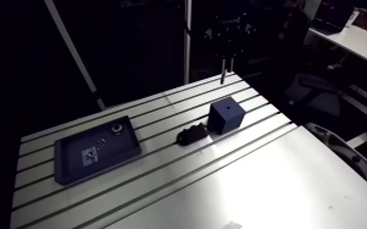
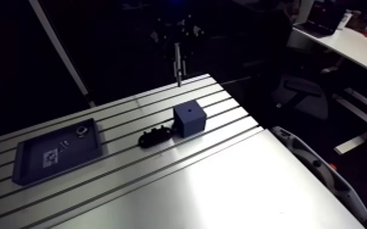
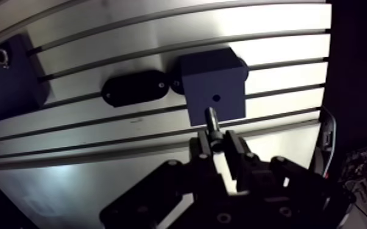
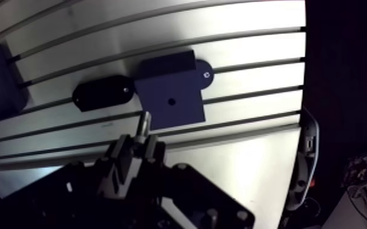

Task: Pick up the M10 bolt and insert it into the hole until fully seated.

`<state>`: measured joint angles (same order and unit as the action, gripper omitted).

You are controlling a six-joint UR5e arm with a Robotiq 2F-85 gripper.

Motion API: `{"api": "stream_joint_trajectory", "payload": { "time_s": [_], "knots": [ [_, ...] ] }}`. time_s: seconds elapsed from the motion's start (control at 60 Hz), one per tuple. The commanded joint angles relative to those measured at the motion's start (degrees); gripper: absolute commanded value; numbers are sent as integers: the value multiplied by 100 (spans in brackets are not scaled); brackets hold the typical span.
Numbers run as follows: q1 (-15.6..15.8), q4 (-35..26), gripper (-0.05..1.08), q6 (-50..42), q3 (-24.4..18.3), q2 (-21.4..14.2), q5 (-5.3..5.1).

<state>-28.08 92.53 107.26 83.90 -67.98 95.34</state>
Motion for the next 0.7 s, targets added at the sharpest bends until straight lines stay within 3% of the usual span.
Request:
{"api": "stream_joint_trajectory", "payload": {
  "time_s": [0.017, 0.367, 0.7],
  "knots": [
    [-179, -387, 108, 1, -175, 149, 87],
    [-189, -375, 108, -33, -58, 202, -9],
    [-207, -189, 108, -51, 110, 211, 6]
  ]
}}
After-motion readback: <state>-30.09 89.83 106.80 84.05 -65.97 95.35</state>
